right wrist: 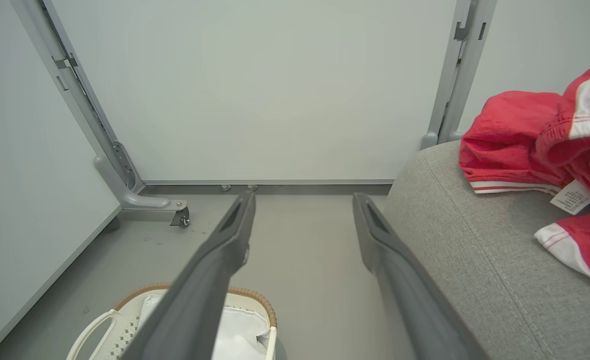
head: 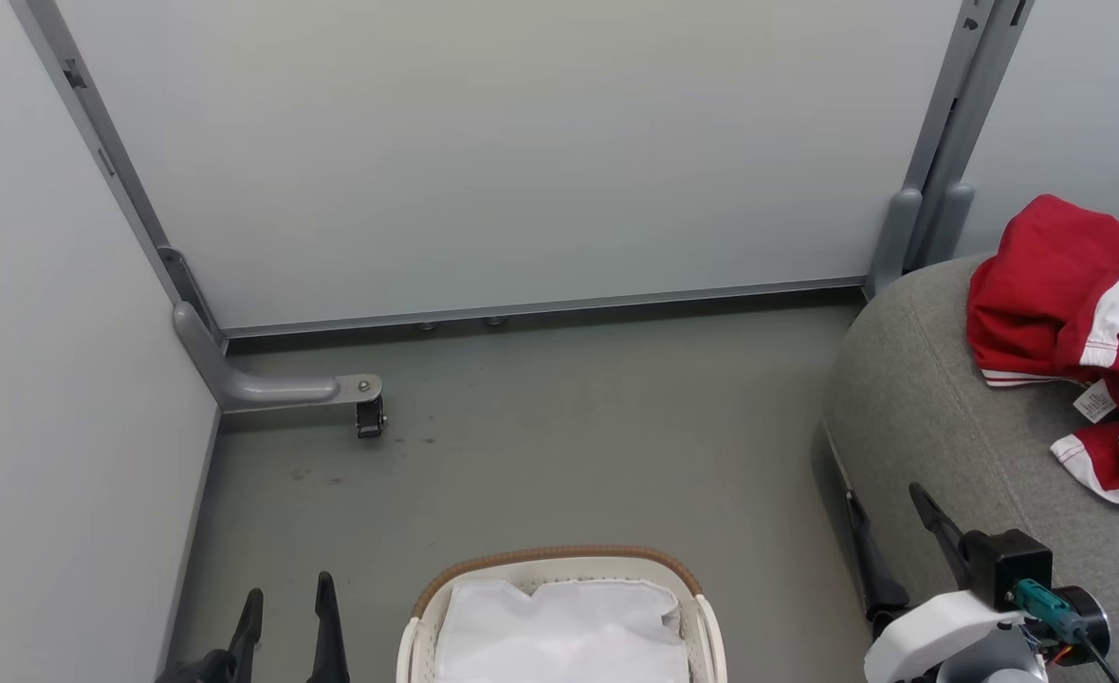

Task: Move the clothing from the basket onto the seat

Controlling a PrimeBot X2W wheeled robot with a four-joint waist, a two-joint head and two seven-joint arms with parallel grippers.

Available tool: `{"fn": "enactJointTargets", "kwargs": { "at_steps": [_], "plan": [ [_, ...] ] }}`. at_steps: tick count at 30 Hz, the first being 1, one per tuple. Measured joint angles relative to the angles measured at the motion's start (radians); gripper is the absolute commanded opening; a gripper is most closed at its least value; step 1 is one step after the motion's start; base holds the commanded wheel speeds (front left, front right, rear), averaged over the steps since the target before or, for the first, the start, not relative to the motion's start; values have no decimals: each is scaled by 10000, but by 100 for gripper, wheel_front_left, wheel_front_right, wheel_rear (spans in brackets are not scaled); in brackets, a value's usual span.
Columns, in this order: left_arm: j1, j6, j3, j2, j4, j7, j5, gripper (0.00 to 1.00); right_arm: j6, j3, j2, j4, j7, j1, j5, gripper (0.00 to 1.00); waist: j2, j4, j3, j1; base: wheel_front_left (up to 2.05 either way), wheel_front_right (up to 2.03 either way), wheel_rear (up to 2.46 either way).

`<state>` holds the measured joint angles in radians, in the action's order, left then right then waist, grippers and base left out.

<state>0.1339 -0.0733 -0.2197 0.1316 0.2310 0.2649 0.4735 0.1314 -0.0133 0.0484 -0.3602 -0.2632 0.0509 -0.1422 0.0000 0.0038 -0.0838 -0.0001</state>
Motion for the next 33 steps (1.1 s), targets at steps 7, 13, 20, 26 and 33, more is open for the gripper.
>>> {"fn": "enactJointTargets", "kwargs": {
  "at_steps": [7, 13, 20, 26, 33],
  "plan": [
    [-2, 29, 151, -4, -186, 0, -81, 0, 0, -119, -2, -77, 0, 6, -86, 0, 0, -45, 10, 0, 0, 0, 0],
    [34, 29, 113, -96, 305, -31, 6, 0, 0, -105, -100, -550, 98, -309, -157, 0, 0, -48, 18, 0, 0, 0, 0],
    [5, 199, 380, -165, 334, -410, 1035, 0, 0, 42, -102, -481, 470, -313, -1496, 0, 0, -48, 66, 0, 0, 0, 0],
    [-106, 353, 623, -209, 332, -686, 1902, 0, 0, 111, -100, -328, 708, -293, -2608, 0, 0, -46, 107, 0, 0, 0, 0],
    [-328, 520, 907, -249, 322, -999, 2838, 0, 0, 221, -98, -171, 1014, -221, -3814, 0, 0, -46, 155, 0, 0, 0, 0]
  ]
}}
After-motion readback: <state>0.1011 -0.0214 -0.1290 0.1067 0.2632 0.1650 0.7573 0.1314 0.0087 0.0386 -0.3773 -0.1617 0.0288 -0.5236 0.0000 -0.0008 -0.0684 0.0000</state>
